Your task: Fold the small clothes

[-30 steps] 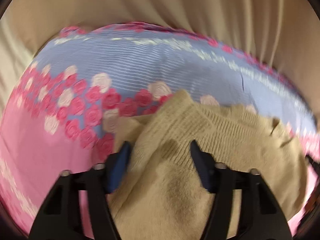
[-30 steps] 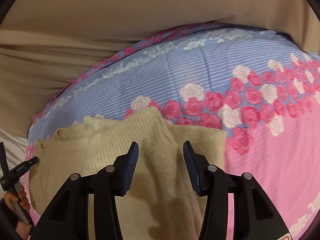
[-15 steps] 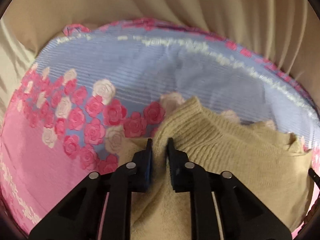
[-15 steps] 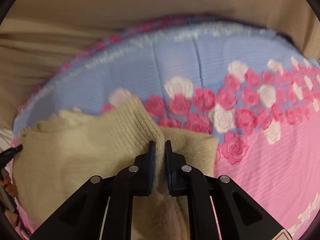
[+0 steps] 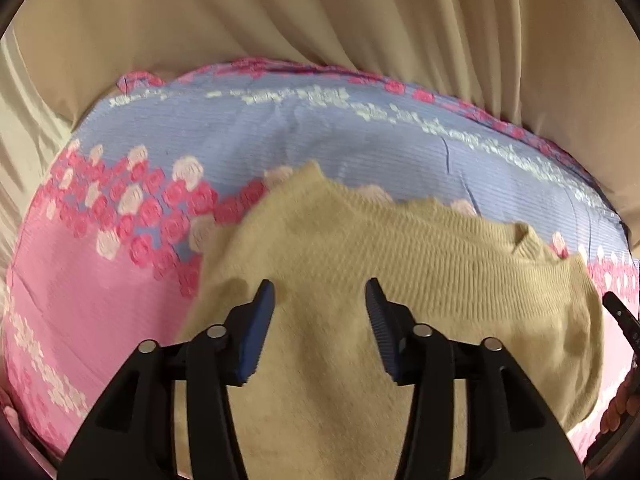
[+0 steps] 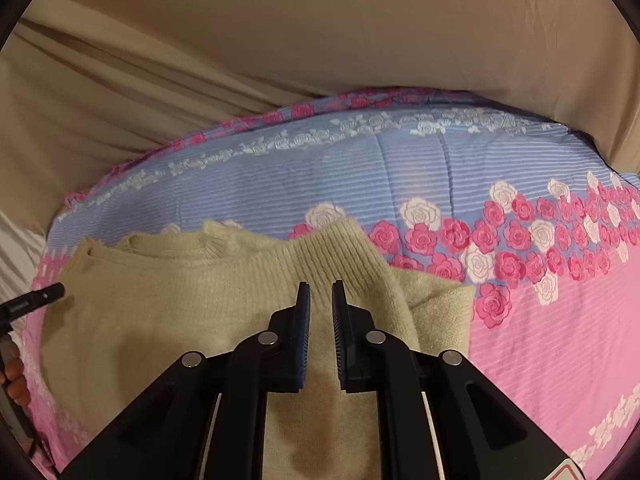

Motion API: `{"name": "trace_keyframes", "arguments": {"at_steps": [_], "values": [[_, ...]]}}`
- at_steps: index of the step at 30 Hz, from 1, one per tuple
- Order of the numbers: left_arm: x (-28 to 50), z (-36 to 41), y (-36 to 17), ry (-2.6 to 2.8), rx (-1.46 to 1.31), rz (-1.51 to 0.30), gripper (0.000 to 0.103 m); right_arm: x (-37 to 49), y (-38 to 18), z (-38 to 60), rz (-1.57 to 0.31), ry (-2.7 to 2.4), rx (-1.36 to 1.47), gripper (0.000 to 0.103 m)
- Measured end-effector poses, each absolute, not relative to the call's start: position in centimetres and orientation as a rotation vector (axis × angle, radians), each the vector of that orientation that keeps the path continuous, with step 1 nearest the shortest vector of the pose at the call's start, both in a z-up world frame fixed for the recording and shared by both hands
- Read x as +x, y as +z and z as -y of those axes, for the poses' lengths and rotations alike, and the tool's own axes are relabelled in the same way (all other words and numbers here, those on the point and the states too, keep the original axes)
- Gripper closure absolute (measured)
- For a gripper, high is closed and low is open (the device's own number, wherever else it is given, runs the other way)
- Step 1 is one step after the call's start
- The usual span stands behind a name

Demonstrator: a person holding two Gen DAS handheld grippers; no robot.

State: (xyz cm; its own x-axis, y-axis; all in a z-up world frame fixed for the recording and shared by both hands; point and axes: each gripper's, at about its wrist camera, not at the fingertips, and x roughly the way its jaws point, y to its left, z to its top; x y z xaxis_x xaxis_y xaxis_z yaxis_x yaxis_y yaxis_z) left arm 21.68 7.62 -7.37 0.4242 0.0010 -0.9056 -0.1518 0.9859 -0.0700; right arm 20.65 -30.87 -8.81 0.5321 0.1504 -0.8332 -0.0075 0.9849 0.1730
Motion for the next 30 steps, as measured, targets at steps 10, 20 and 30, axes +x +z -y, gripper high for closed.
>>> {"name": "trace_keyframes", "arguments": {"at_steps": [10,20,30], "values": [[20.8,-6.8,-8.6,0.095,-0.124,-1.163,0.056,19.3,-11.0,32.8,-1.084,0.052,0.214,0.091],[20.0,-7.1,-9.4,0.110,-0.136,-1.197,0.056,17.3,-9.6,33.6,-1.031,0.004,0.212,0.075],[16.9,-8.6,-9.7,0.147,-0.150,-1.223,0.056,12.0,-9.9,36.9,-1.055,-0.069,0.238,0.073]]}}
